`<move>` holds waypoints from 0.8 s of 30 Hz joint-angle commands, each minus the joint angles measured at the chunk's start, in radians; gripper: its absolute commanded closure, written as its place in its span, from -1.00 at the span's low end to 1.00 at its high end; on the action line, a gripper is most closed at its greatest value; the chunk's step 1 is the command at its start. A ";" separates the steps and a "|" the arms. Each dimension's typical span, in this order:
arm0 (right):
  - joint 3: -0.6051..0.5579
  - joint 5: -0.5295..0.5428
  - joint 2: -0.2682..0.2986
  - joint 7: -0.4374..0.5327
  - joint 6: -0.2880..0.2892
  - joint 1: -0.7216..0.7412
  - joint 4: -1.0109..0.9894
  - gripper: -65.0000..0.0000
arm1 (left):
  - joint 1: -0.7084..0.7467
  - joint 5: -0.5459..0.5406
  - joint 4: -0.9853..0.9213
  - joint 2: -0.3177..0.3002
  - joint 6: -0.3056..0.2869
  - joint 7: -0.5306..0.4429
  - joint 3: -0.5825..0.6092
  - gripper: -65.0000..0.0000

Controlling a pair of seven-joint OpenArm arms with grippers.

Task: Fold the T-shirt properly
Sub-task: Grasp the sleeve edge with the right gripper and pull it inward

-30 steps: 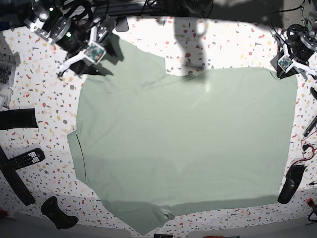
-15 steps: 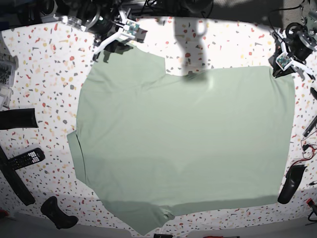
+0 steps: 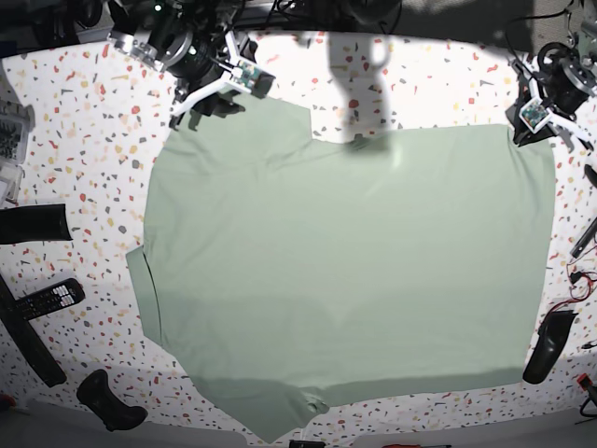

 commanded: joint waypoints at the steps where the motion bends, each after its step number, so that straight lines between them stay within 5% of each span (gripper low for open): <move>1: 0.011 -0.057 0.018 -0.080 -0.031 0.002 0.002 0.08 | 0.000 -0.005 0.009 -0.019 0.008 -0.016 -0.008 1.00; 6: 0.011 -0.056 0.018 -0.078 -0.029 0.002 0.002 0.12 | 0.000 -0.005 0.009 -0.019 0.008 -0.004 -0.008 1.00; 12: 0.011 -0.039 0.018 -0.098 -0.034 0.002 0.002 0.97 | 0.000 -0.005 0.009 -0.019 0.008 0.010 -0.008 1.00; 24: 0.011 0.019 0.018 -0.099 -0.066 0.003 0.103 1.00 | 0.000 -0.005 0.009 -0.020 0.008 0.006 -0.008 1.00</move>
